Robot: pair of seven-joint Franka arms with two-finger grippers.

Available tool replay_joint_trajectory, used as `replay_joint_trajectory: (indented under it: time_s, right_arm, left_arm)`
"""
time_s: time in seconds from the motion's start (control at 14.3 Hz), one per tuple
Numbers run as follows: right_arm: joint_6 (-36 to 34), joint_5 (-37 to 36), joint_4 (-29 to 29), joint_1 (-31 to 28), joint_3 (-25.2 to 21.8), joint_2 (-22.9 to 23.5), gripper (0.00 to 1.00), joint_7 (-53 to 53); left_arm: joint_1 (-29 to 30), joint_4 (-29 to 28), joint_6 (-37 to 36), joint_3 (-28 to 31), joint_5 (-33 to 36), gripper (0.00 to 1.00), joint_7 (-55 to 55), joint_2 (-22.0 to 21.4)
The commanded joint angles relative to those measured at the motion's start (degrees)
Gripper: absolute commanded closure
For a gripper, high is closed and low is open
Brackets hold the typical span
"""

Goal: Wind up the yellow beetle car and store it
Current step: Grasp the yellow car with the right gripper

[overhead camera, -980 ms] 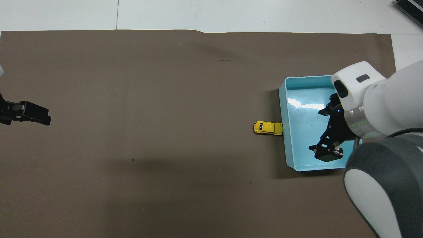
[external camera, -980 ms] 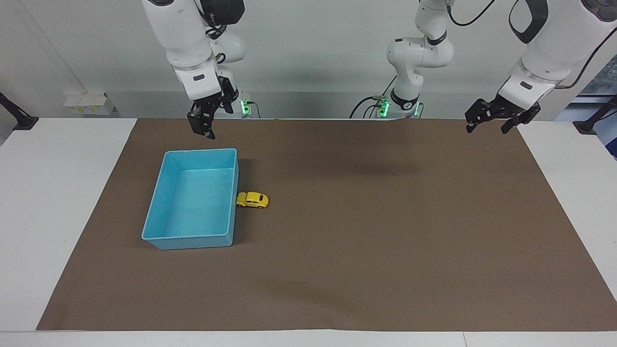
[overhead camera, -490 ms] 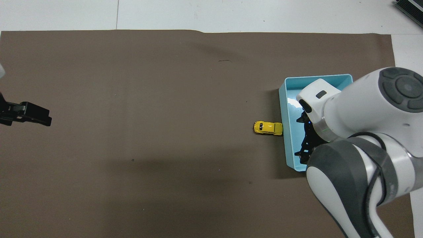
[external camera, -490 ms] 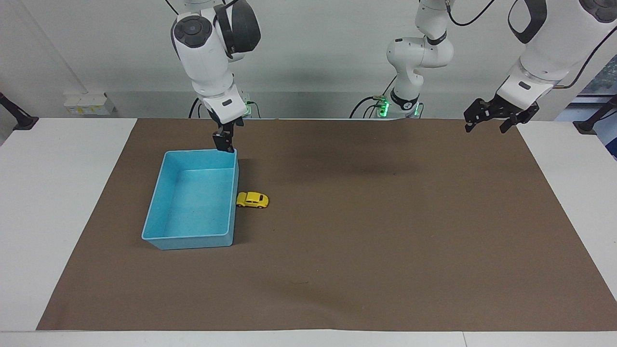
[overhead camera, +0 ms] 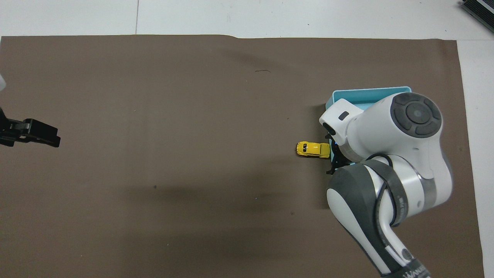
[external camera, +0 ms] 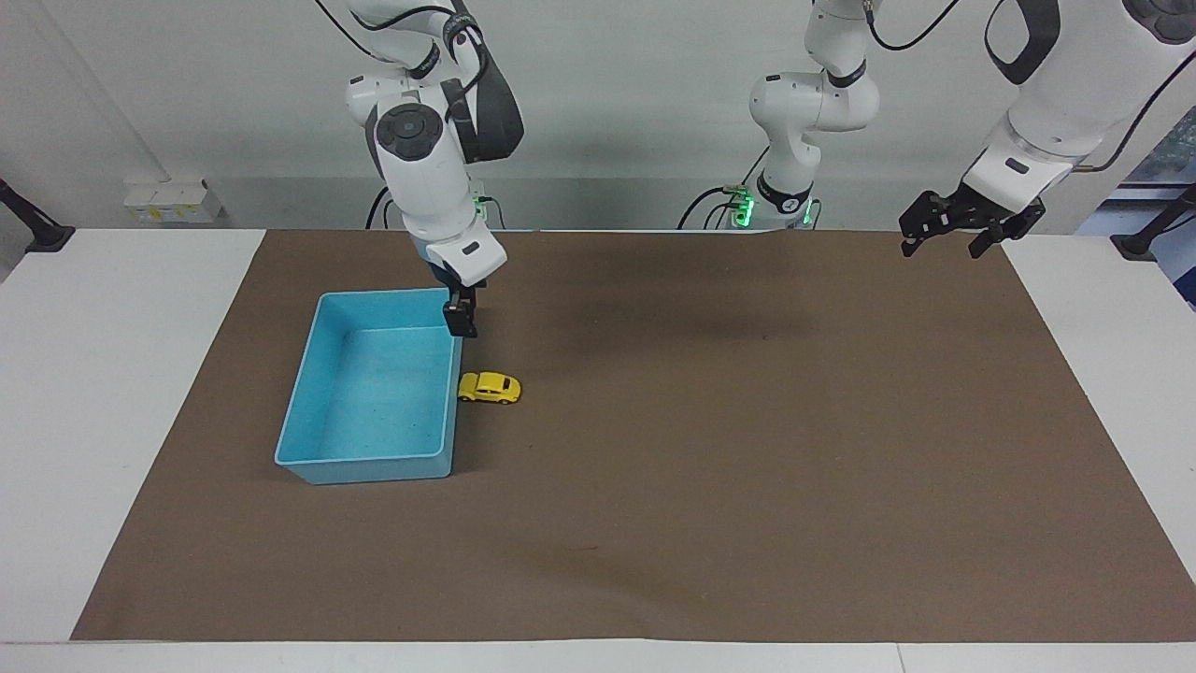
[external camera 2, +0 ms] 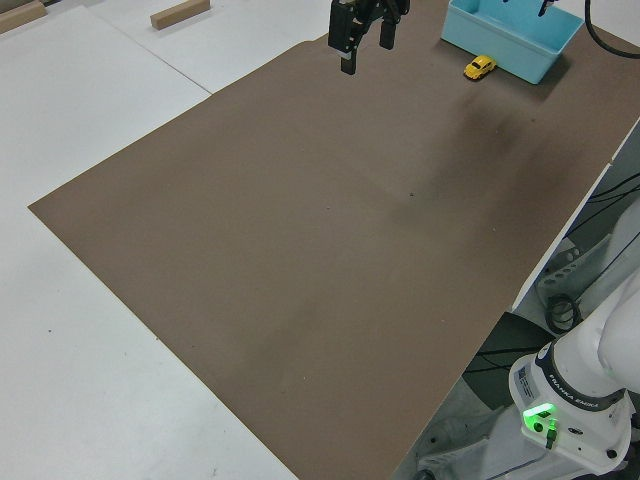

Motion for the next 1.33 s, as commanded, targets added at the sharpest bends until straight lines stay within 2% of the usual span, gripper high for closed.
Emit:
replay_joint_trajectory:
  time_s: [0.0, 0.21, 0.84, 1.19, 1.26]
  right_arm:
    - [3.88, -2.33, -1.15, 0.64, -0.2, 2.16, 0.0, -1.41]
    - [9.51, -3.75, -4.22, 1.35, -0.2, 3.3, 0.0, -1.15]
    - [16.64, -5.77, -6.51, 0.65, -0.2, 7.43, 0.0, -0.88]
    - [23.93, -5.95, -6.51, 0.65, -0.29, 13.23, 0.0, -0.18]
    - [24.46, -5.95, -6.51, 0.65, -0.29, 13.67, 0.03, -0.18]
  left_arm:
    - [0.86, -1.29, 0.22, -0.82, 0.5, 0.0, -0.64, -1.39]
    - [0.6, -1.2, 0.22, -0.82, 0.41, 0.0, -0.64, -1.3]
    - [0.42, -0.94, -0.04, -0.91, 0.41, 0.0, -0.72, -1.21]
    - [0.24, -1.03, 0.13, -0.91, 0.41, 0.0, -0.81, -1.21]
    - [0.33, -1.03, 0.05, -0.91, 0.41, 0.0, -0.81, -1.3]
